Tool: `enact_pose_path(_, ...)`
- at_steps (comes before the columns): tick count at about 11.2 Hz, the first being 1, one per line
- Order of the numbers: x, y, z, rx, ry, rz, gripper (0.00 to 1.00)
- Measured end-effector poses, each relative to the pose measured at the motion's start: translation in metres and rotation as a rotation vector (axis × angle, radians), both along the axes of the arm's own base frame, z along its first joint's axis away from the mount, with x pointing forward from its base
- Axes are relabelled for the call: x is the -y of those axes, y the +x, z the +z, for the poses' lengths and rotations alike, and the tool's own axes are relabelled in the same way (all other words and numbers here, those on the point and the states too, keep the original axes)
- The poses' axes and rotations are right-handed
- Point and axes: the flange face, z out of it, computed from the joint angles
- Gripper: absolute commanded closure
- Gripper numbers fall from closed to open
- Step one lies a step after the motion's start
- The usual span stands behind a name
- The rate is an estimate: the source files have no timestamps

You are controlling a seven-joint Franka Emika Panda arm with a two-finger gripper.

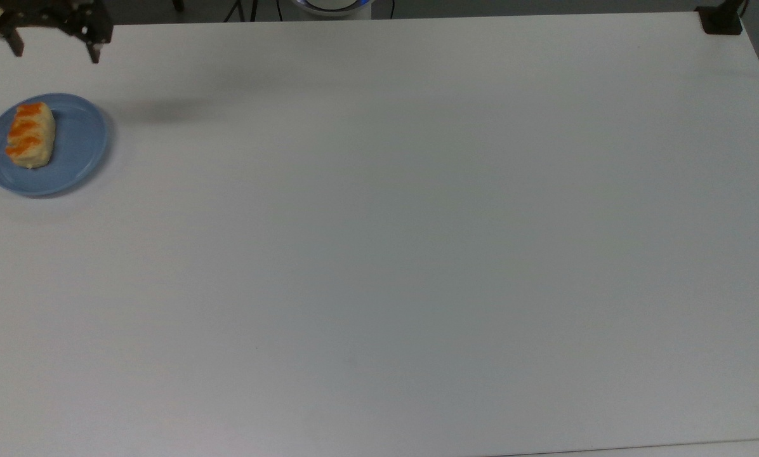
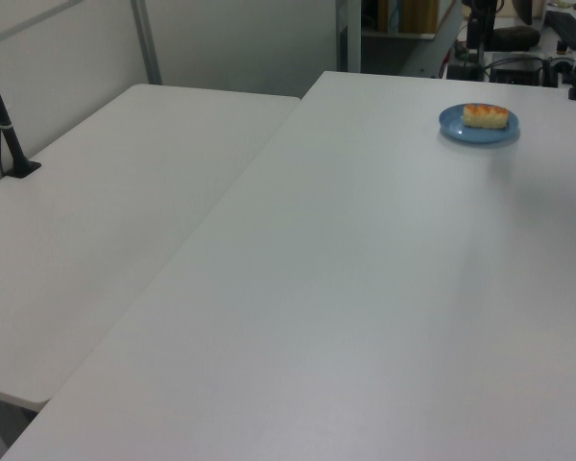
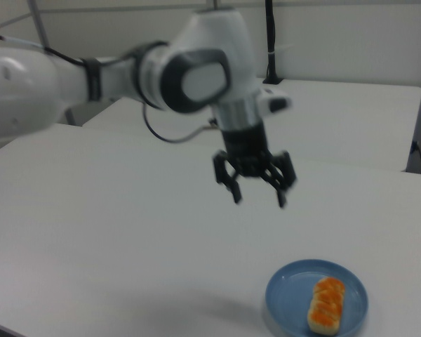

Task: Put the bread on the table
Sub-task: 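Move the gripper over the bread on the blue plate, then lower the gripper and close it on the bread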

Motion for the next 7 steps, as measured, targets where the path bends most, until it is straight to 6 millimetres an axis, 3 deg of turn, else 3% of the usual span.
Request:
enact_pose_path(2, 0.050, -0.005, -0.048, 0.001, -0.003, -0.048, 0.00)
enact_pose_path(4, 0.082, -0.014, -0.085, 0.073, -0.041, -0.072, 0.00)
enact_pose_path(7, 0.098, -0.021, -0.140, 0.098, -0.050, -0.077, 0.00)
